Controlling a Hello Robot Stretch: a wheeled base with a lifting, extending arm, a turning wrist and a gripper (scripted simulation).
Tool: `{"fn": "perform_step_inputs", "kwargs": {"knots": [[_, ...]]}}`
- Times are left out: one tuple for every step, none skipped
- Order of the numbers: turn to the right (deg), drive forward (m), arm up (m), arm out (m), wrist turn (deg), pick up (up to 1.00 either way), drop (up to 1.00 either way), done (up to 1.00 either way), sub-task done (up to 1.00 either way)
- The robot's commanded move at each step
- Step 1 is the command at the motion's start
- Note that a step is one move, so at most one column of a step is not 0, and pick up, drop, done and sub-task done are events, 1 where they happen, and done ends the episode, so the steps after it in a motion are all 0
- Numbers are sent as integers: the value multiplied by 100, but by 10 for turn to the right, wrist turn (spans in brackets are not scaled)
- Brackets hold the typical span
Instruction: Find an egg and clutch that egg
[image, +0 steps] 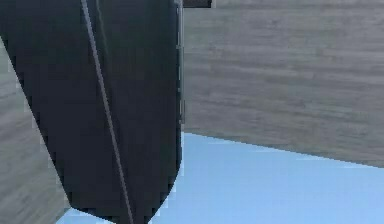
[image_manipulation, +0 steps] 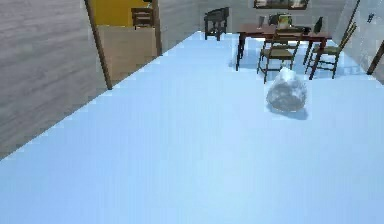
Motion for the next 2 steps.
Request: {"fn": "perform_step_inputs", "kwargs": {"knots": [[0, 55, 0, 0, 0, 0, 0, 0, 0], [-450, 0, 0, 0, 0, 0, 0, 0, 0]]}}
